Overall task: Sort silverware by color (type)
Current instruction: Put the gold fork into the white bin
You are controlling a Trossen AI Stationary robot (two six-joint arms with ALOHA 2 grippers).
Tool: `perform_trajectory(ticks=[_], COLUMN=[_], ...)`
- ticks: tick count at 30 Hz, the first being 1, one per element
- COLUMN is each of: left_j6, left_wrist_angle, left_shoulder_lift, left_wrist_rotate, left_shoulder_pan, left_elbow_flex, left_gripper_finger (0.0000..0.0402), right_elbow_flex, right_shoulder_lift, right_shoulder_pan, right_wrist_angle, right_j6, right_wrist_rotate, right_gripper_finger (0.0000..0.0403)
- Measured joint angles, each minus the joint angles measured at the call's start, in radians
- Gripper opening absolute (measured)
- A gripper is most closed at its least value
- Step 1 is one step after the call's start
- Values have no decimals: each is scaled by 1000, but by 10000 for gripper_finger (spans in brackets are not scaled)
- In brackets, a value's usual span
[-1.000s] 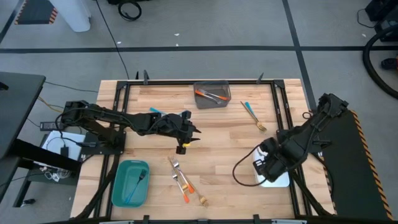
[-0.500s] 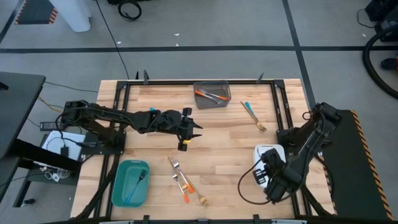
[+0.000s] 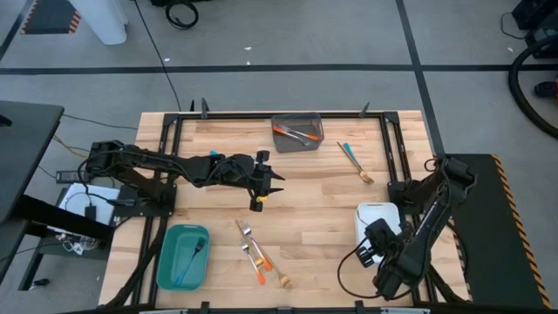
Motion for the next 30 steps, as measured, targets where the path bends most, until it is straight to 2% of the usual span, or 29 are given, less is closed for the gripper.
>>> perform_trajectory(ticks=[7, 11, 21, 30], left_j6=[-5, -5, -6, -6], left_wrist_angle=[0, 0, 0, -2], left_shoulder_lift=[0, 0, 0, 0], left_wrist_rotate=[0, 0, 0, 0], left_shoulder_pan=[0, 0, 0, 0], left_elbow_flex=[0, 0, 0, 0], left_gripper_finger=[142, 142, 142, 142], right_elbow_flex=[-3, -3, -15, -90], right_shoulder_lift=[38, 38, 37, 38], right_shoulder_pan=[28, 58, 69, 82], right_wrist_angle=[-14, -29, -51, 8], right_j6=[27, 77, 72, 42], right_wrist_rotate=[-46, -32, 34, 26], right_gripper_finger=[17, 17, 18, 18])
